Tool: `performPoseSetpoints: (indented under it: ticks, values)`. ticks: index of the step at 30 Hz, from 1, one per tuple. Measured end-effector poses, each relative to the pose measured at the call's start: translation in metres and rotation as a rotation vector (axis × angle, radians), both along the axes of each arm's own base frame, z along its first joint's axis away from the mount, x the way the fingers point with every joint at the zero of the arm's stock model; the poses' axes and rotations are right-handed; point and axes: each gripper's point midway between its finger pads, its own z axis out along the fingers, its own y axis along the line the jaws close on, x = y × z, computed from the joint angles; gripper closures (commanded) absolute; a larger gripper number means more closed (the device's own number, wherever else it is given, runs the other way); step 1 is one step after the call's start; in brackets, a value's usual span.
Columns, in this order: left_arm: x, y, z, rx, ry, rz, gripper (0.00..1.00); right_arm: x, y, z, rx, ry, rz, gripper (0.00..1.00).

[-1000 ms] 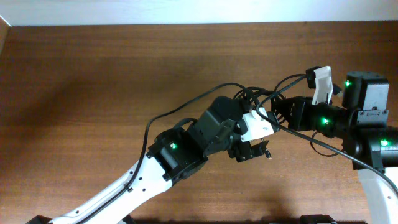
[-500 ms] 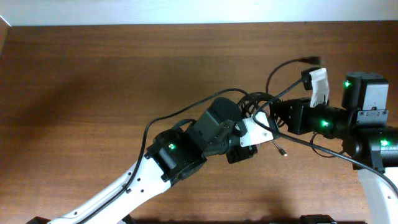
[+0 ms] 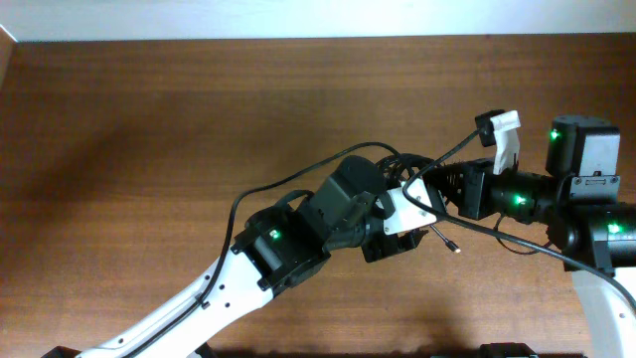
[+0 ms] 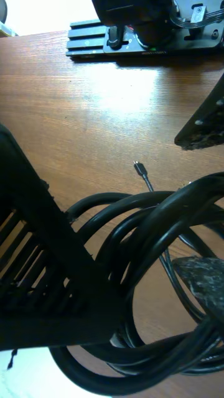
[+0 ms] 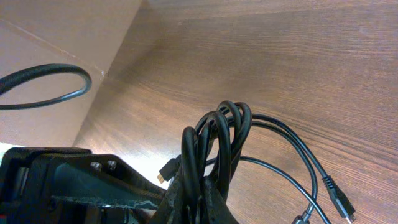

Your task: Untangle cables

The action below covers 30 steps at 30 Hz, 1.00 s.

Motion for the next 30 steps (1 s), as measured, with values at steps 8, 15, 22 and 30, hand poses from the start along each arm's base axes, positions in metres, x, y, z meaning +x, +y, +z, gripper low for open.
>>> performPoseSetpoints:
  ticks: [8, 15, 22, 30]
  values:
    - [0.002, 0.002, -0.001, 0.004, 0.006, 0.018, 1.00, -0.002, -0.004, -0.006, -0.030, 0.016, -0.015, 0.96]
    - [-0.005, 0.008, 0.055, -0.167, -0.065, 0.039, 1.00, 0.002, -0.030, -0.025, -0.176, 0.052, -0.138, 0.96]
    - [0.037, 0.081, 0.104, -0.348, -0.009, 0.372, 1.00, -0.002, -0.022, -0.029, -0.161, 0.087, -0.105, 0.96]
    - [0.060, 0.140, 0.080, -0.424, 0.269, 0.788, 1.00, -0.009, -0.006, -0.028, -0.100, 0.114, -0.030, 0.96]
